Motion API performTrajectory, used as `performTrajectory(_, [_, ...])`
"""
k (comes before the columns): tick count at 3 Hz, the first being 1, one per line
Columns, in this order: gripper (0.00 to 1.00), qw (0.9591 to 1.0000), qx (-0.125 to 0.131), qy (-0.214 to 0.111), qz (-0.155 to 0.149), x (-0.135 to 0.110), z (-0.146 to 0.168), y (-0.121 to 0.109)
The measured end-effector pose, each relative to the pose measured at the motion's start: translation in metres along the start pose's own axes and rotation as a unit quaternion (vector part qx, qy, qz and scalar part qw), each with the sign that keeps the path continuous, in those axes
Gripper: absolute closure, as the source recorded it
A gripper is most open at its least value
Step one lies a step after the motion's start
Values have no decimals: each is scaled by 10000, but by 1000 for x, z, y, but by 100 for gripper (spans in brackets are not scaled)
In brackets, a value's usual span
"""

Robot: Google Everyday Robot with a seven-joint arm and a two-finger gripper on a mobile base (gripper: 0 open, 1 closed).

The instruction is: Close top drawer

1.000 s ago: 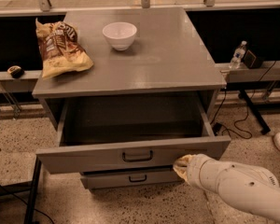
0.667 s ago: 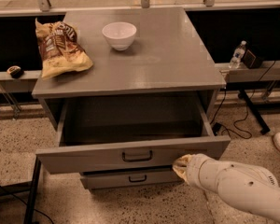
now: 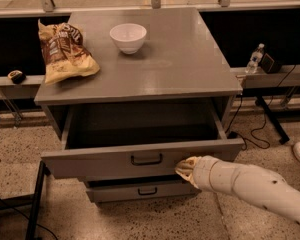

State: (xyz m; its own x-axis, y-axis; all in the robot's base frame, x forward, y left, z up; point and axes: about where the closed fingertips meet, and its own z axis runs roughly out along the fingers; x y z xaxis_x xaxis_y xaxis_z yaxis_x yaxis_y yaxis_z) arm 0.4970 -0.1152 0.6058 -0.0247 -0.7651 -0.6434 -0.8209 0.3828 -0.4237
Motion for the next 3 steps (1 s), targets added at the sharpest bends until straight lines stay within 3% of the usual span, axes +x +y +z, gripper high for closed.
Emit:
performTrajectory(1, [100, 9977, -64, -677, 13, -14, 9, -23])
performTrajectory(2, [100, 9936, -229, -1102, -53, -34, 31, -30])
performTrajectory(3, [100, 9925, -198, -1202, -17, -35, 36, -39])
